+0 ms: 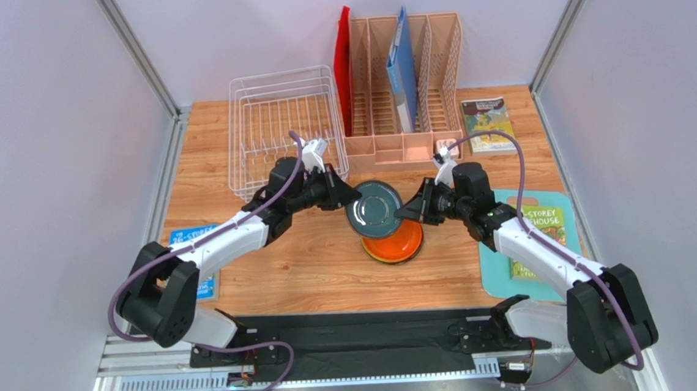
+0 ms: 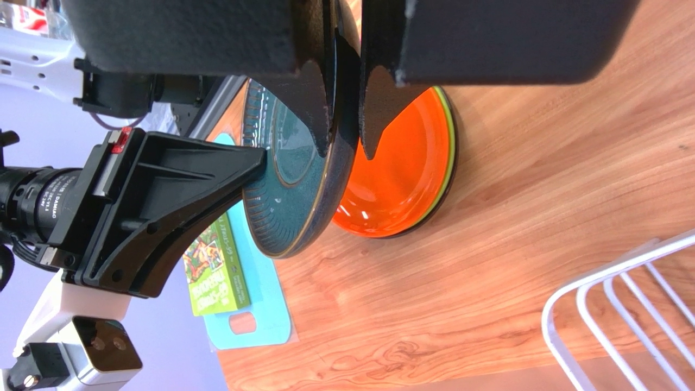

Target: Unload the plates from the dish rack

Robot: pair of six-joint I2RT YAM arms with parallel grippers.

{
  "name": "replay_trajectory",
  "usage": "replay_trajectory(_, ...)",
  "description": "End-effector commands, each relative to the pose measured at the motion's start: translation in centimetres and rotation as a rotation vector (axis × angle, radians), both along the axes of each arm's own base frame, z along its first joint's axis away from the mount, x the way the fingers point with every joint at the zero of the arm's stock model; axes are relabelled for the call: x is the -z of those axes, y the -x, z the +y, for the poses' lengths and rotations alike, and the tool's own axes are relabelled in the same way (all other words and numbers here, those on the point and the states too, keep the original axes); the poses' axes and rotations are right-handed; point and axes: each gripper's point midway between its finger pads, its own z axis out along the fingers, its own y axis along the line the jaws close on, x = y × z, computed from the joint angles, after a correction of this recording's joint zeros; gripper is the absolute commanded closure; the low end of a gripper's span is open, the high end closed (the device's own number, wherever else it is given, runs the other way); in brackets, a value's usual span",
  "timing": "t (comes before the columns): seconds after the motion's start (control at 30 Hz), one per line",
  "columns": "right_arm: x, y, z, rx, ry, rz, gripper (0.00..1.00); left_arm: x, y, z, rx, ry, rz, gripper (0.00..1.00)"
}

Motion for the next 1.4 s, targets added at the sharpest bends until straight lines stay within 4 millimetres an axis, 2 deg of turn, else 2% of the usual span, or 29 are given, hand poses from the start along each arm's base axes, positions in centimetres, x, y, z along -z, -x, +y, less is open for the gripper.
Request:
replay_trajectory(0.0,-3.8,0.7,1.9,-0.093,-0.06,-0.144,1.0,-4.7,0.1,-3.3,0.068,0.174,-0.067,0.84)
replay_trajectory(0.03,-4.0,0.4,1.7,-0.072,-0.052,-0.159,1.0,-4.7,0.1,-3.4,0.07,0.172,-0.07,0.84)
replay_trajectory(0.07,-3.4,0.6,1.4,-0.063,-0.032,-0.132,1.0,-4.5,0.1,-3.4,0.072,0.17,-0.071,0.81)
replay_trajectory(0.1,-3.2,0.5,1.1,-0.05,-0.019,-0.13,1.0,-4.4,0.0,-3.4,0.072,0.168,-0.069,0.72)
replay_trajectory(0.13,-3.2,0.5,0.9,-0.04,-0.01,-0.13,1.0,-4.3,0.0,-3.5,0.071,0.166,-0.07,0.66)
replay_trajectory(0.27,-2.7,0.2,0.1,0.004,0.029,-0.123,1.0,-3.8,-0.3,-3.4,0.064,0.152,-0.069,0.54)
replay_trajectory(0.47,-2.7,-0.1,-0.5,0.037,0.053,-0.131,1.0,-3.1,-0.6,-3.6,0.061,0.138,-0.055,0.51)
replay_trajectory(0.6,-2.8,-0.3,-1.0,0.057,0.066,-0.13,1.0,-2.7,-0.7,-3.4,0.052,0.118,-0.056,0.37)
replay_trajectory(0.67,-2.7,-0.5,-1.5,0.073,0.077,-0.13,1.0,-2.5,-0.9,-3.1,0.037,0.098,-0.062,0.35)
replay_trajectory(0.7,-2.9,-0.5,-1.6,0.078,0.078,-0.132,1.0,-2.4,-1.0,-2.9,0.034,0.082,-0.076,0.3)
replay_trajectory(0.83,-2.6,-0.6,-2.0,0.086,0.095,-0.129,1.0,-2.3,-1.4,-1.9,0.0,0.019,-0.113,0.29)
replay_trajectory(1.03,-2.0,-0.8,-2.4,0.101,0.128,-0.098,1.0,-1.8,-2.6,1.8,-0.125,-0.176,-0.192,0.26)
replay_trajectory(1.07,-1.6,-0.7,-2.5,0.101,0.137,-0.084,1.0,-1.7,-2.8,3.2,-0.174,-0.226,-0.204,0.23)
replay_trajectory(1.1,-1.4,-0.7,-2.6,0.103,0.144,-0.077,1.0,-1.7,-2.9,3.9,-0.199,-0.256,-0.218,0.15)
replay_trajectory(1.13,-1.2,-0.8,-2.6,0.107,0.151,-0.074,1.0,-1.7,-2.9,4.5,-0.206,-0.282,-0.23,0.15)
replay_trajectory(1.17,-0.9,-0.7,-2.7,0.107,0.159,-0.064,1.0,-1.6,-3.2,6.3,-0.265,-0.353,-0.259,0.15)
replay_trajectory(1.23,-0.1,-0.9,-2.9,0.11,0.181,-0.045,1.0,-1.5,-3.3,8.5,-0.329,-0.438,-0.276,0.11)
replay_trajectory(1.37,1.1,-1.2,-2.9,0.101,0.208,-0.011,1.0,-1.6,-3.2,11.7,-0.411,-0.561,-0.318,0.08)
